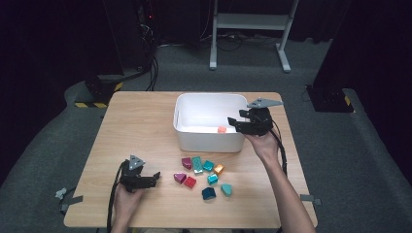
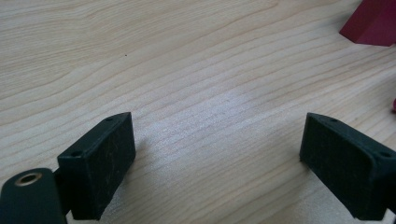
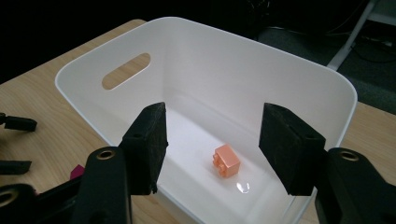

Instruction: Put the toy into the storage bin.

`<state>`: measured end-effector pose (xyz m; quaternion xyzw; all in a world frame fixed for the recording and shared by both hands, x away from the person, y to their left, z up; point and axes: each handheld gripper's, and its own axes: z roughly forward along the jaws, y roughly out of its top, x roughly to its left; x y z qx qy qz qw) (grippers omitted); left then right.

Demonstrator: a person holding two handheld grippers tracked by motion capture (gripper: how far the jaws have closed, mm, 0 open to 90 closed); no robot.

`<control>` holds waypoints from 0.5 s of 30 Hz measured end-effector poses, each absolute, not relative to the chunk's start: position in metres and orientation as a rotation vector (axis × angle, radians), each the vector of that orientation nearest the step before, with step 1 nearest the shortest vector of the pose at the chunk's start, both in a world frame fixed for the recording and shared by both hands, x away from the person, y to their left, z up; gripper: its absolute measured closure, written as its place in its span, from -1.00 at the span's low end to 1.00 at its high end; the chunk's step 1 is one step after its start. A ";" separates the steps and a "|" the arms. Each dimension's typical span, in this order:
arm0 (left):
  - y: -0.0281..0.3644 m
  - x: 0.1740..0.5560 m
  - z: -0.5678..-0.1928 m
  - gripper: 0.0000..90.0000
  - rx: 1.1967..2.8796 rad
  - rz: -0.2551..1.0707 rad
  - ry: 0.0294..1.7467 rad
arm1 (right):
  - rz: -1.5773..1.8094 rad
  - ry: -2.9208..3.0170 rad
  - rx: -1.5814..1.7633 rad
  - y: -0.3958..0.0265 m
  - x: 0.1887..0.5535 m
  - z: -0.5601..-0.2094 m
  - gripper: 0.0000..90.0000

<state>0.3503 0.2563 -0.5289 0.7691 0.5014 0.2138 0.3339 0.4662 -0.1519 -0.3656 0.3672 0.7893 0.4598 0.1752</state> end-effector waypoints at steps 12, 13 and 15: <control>0.256 0.350 -0.529 -0.76 2.007 0.558 1.309 | 1.379 2.206 1.013 -0.163 0.441 -0.366 -0.06; 0.256 0.350 -0.529 -0.77 2.008 0.558 1.309 | 1.388 2.204 1.013 -0.164 0.438 -0.367 -0.06; 0.256 0.350 -0.529 -0.76 2.008 0.558 1.309 | 1.398 2.202 1.004 -0.166 0.432 -0.368 -0.06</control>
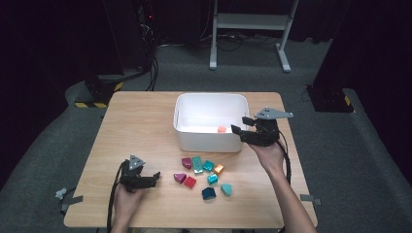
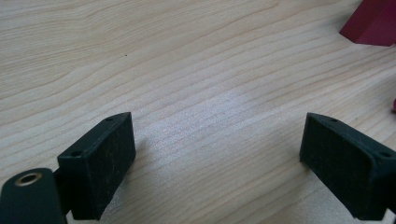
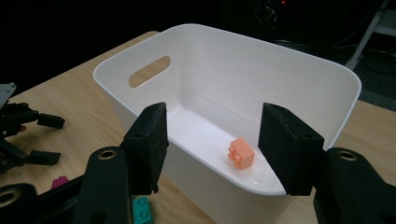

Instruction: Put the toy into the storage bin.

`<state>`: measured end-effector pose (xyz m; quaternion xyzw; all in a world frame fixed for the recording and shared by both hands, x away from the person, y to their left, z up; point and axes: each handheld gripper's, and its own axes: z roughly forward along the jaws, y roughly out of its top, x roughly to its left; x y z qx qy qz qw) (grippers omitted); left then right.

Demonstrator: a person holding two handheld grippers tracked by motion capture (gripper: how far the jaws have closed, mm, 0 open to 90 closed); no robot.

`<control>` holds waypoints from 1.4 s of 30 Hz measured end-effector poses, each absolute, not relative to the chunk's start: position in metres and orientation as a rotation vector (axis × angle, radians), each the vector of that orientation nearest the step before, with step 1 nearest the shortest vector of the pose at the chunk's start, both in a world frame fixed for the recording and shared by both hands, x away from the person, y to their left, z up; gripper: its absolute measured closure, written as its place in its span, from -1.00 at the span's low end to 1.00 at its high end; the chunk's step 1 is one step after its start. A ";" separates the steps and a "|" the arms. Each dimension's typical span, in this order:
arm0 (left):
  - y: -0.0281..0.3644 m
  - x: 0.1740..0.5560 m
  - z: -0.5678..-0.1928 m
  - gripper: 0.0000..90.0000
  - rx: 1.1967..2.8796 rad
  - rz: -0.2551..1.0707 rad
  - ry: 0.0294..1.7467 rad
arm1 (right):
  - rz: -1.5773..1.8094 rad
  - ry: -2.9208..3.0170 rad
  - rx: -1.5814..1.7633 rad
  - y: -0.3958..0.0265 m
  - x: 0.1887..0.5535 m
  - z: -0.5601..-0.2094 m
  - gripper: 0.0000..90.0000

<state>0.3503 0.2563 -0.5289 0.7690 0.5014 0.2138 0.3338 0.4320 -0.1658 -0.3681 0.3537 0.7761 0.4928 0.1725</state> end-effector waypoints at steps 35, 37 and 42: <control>0.256 0.350 -0.529 -0.76 2.008 0.558 1.309 | 1.383 2.321 1.019 -0.156 0.385 -0.448 -0.10; 0.256 0.350 -0.529 -0.76 2.008 0.558 1.309 | 1.361 2.339 1.026 -0.153 0.385 -0.453 -0.10; 0.256 0.350 -0.529 -0.76 2.008 0.558 1.309 | 1.349 2.368 1.032 -0.148 0.384 -0.464 -0.10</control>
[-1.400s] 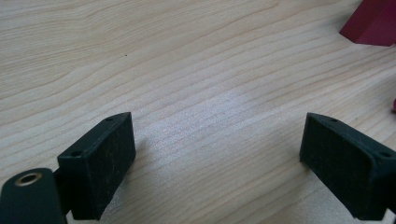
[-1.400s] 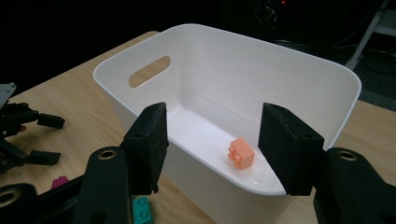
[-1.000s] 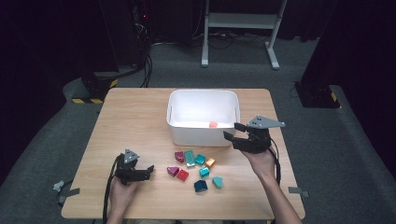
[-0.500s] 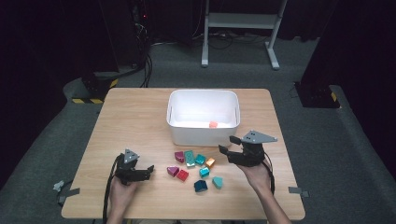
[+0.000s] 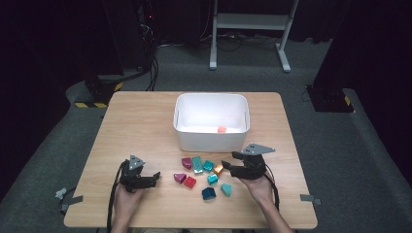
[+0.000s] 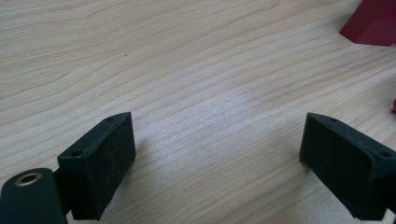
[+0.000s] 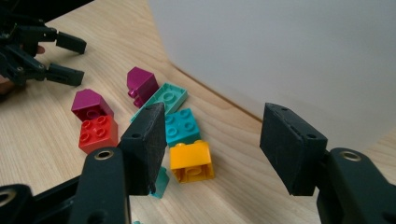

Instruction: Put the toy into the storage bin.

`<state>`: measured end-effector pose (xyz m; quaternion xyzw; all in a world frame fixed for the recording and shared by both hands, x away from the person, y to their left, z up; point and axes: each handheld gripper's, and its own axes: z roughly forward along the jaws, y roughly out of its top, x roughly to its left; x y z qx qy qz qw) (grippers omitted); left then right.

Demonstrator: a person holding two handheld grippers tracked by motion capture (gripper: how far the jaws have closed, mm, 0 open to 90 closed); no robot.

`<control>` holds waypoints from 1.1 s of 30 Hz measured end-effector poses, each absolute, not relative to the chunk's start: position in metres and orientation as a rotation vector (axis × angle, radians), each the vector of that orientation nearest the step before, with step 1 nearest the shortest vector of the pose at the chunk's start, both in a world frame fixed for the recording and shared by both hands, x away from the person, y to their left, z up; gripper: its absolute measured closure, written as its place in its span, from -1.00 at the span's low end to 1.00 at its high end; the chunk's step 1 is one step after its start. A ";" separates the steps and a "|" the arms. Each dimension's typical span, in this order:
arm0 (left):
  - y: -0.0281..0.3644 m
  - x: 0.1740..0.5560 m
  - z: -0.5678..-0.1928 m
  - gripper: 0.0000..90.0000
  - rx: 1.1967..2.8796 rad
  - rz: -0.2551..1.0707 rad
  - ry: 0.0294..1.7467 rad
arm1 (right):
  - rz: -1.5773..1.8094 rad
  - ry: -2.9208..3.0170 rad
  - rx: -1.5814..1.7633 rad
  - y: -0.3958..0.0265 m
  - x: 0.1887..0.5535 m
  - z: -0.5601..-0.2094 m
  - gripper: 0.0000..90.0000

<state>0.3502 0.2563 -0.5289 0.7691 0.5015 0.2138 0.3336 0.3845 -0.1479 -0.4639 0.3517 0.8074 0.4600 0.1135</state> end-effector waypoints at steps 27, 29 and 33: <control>0.256 0.350 -0.529 -0.76 2.008 0.558 1.309 | 1.238 2.493 1.033 -0.124 0.395 -0.495 -0.08; 0.256 0.350 -0.529 -0.76 2.008 0.559 1.309 | 1.233 2.495 1.036 -0.123 0.396 -0.497 -0.08; 0.256 0.350 -0.529 -0.76 2.008 0.559 1.309 | 1.222 2.504 1.035 -0.121 0.396 -0.499 -0.07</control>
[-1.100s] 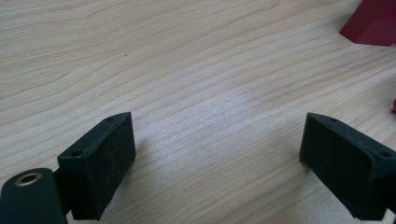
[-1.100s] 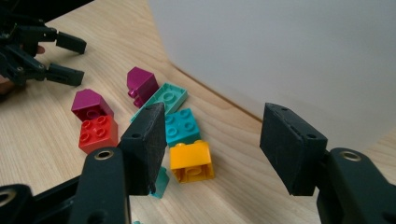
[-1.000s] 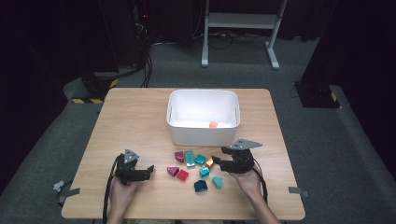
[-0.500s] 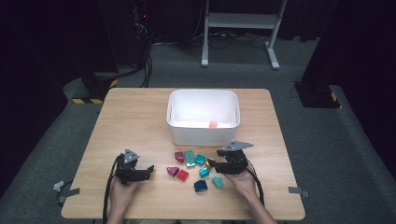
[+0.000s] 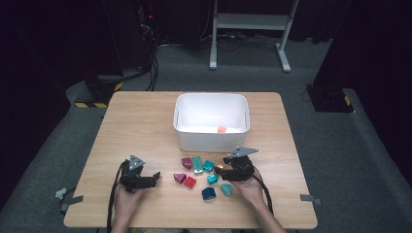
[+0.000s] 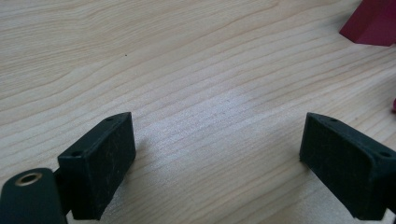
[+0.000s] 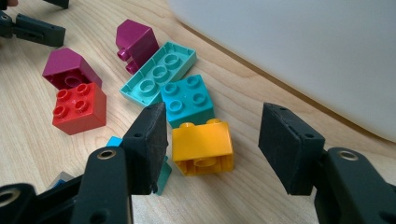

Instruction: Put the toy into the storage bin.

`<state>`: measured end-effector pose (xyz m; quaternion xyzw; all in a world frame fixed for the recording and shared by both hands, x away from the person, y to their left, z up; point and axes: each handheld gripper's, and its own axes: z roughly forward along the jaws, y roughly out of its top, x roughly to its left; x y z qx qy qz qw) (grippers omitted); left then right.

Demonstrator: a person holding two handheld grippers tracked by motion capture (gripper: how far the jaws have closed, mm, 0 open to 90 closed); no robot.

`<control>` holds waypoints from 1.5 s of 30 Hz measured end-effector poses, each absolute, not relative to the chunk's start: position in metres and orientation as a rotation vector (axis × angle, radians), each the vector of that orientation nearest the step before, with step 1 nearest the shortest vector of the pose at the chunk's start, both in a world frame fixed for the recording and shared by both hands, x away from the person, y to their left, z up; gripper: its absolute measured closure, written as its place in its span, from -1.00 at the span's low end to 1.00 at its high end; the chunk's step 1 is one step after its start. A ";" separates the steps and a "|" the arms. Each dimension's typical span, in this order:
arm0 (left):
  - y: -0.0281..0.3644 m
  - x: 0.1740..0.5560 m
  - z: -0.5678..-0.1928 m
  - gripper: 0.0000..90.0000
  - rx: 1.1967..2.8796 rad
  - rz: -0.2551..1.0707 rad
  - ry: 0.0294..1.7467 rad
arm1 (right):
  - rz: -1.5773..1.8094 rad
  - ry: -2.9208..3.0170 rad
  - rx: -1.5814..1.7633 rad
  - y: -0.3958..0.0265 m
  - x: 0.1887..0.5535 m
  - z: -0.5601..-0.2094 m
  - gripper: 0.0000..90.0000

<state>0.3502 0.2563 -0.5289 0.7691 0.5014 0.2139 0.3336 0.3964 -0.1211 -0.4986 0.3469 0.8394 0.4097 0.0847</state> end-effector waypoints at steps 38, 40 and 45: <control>0.256 0.350 -0.529 -0.76 2.009 0.558 1.310 | 1.146 2.521 1.007 -0.118 0.397 -0.505 0.30; 0.256 0.350 -0.529 -0.76 2.007 0.557 1.310 | 1.151 2.520 1.015 -0.118 0.396 -0.505 0.30; 0.256 0.350 -0.529 -0.76 2.008 0.558 1.309 | 1.164 2.514 1.008 -0.120 0.396 -0.503 0.31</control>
